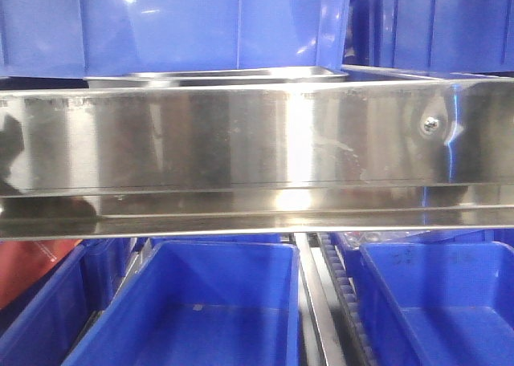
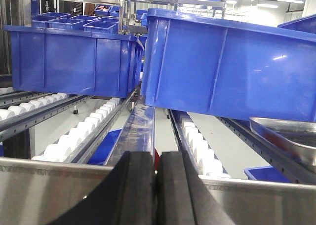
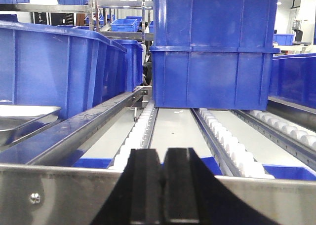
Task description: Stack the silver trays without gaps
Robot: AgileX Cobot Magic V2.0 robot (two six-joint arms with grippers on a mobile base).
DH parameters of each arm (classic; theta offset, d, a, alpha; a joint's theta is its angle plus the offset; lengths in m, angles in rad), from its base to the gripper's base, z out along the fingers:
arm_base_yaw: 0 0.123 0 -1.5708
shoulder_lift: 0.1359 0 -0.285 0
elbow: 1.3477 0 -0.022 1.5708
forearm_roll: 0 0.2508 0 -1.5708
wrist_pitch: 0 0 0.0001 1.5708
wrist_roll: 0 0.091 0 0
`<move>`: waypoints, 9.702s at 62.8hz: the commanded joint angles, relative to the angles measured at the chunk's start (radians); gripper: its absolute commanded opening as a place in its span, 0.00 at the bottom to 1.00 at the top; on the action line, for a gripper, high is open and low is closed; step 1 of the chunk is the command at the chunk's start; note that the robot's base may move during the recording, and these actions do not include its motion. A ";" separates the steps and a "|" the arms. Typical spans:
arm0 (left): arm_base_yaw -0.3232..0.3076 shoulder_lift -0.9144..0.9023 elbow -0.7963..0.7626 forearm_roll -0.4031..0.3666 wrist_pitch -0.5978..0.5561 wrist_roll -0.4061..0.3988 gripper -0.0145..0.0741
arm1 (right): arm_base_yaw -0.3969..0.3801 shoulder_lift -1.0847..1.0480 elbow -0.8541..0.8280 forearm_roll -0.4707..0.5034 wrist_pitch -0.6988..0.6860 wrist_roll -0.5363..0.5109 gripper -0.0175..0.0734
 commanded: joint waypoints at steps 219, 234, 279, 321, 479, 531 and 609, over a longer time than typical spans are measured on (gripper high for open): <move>-0.382 0.731 -0.954 -0.159 0.791 0.131 0.15 | 0.370 0.886 -0.989 0.158 0.822 -0.056 0.11; -0.382 0.901 -1.017 -0.146 0.713 0.052 0.15 | 0.370 1.012 -1.091 0.097 0.718 0.151 0.11; -0.382 1.251 -1.141 -0.170 0.649 0.025 0.15 | 0.469 1.432 -1.247 -0.198 0.705 0.512 0.11; -0.382 1.455 -1.205 -0.088 0.589 0.025 0.48 | 0.469 1.599 -1.406 -0.198 0.698 0.470 0.12; -0.364 1.706 -1.366 -0.067 0.661 -0.026 0.52 | 0.443 1.774 -1.456 -0.222 0.747 0.452 0.40; -0.364 1.706 -1.366 -0.034 0.665 -0.026 0.52 | 0.438 1.789 -1.456 -0.183 0.716 0.454 0.40; -0.364 1.759 -1.369 -0.045 0.715 -0.075 0.45 | 0.436 1.809 -1.456 -0.183 0.786 0.454 0.35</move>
